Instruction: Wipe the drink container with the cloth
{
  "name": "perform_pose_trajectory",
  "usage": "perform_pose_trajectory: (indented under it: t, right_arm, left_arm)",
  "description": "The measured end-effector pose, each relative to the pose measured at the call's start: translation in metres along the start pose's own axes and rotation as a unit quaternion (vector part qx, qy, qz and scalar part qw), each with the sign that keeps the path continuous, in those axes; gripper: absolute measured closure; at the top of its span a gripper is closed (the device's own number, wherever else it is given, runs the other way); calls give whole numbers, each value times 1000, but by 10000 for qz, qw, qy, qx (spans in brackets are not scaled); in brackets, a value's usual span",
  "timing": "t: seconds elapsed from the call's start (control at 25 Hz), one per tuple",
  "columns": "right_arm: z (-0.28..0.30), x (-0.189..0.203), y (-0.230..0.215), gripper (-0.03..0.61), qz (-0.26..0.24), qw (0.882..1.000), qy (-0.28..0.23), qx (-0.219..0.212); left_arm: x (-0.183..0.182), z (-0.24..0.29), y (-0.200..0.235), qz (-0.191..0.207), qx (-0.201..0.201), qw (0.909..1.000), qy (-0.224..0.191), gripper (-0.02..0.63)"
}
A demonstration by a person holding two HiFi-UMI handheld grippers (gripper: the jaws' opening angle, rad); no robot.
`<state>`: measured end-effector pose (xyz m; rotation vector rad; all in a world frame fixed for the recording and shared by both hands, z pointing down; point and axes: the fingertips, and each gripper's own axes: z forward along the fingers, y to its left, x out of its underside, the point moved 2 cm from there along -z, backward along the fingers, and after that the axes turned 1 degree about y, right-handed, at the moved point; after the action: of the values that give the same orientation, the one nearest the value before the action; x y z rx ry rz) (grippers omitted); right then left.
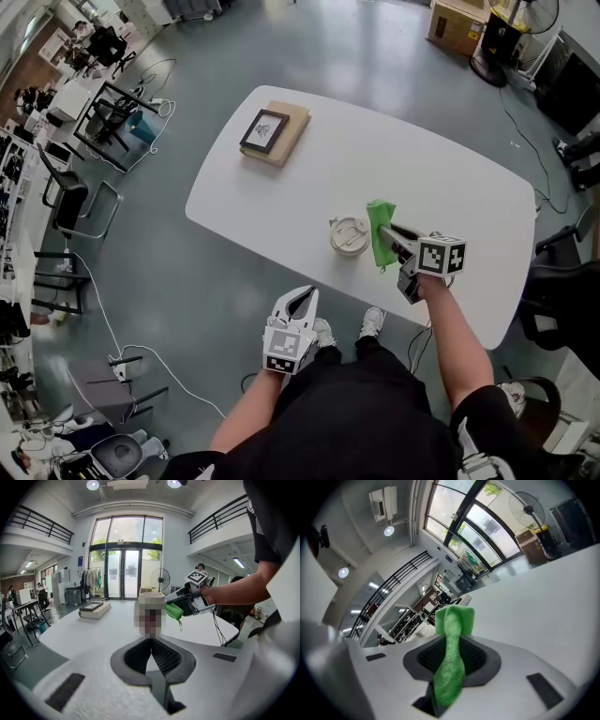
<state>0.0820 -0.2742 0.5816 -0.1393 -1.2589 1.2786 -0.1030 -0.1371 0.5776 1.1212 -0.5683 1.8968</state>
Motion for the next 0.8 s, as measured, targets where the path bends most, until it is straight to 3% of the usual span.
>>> perform_pose_trajectory:
  t: [0.24,0.44,0.8]
  right_arm:
    - [17,-24,14,483,-682,9953,545,-427]
    - [33,-26,17,483,-943,9844,1201,-879]
    - [57,-12,6,483,-1263,9667,1974,-1027]
  left_arm:
    - [-1,6,2,6,-15,10000,11,600]
    - [4,8,4,-15,-20,10000,29,600]
    - [5,17,13,-100,-98,9999,77,600]
